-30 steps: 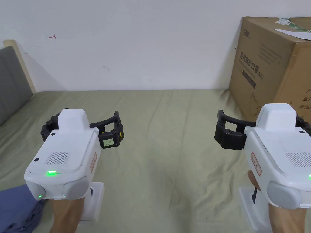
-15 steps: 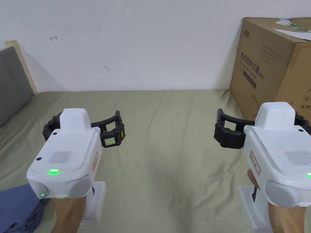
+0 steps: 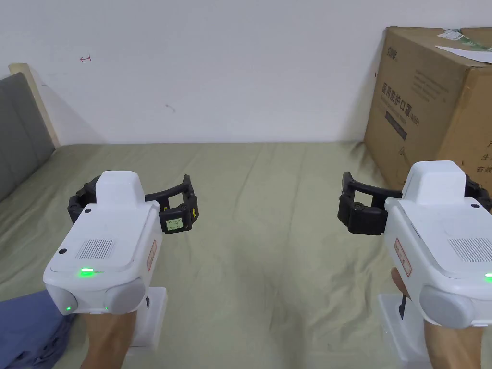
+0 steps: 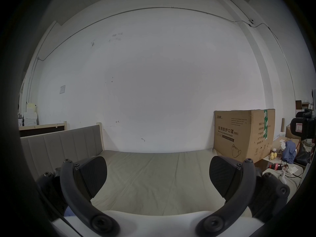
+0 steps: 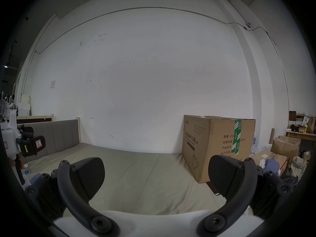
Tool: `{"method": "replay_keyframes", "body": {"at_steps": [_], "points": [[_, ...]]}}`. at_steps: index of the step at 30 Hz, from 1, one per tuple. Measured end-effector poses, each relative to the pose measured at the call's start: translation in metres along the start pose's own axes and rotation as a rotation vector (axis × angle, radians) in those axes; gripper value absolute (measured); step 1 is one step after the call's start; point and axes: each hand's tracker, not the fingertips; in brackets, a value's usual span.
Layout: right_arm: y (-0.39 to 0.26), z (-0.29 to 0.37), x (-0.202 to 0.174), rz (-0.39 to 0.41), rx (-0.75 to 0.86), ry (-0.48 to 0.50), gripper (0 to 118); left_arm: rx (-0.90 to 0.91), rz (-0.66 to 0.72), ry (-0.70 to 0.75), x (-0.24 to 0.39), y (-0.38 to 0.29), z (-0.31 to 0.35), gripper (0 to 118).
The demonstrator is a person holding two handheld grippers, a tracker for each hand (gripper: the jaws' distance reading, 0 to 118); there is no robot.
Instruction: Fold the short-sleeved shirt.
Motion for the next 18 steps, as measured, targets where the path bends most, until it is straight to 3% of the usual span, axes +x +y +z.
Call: {"method": "replay_keyframes", "body": {"at_steps": [18], "points": [[0.0014, -0.0026, -0.0030, 0.000, -0.005, 0.004, 118, 0.000, -0.011, -0.002, -0.0014, -0.0022, -0.0020, 118]]}}
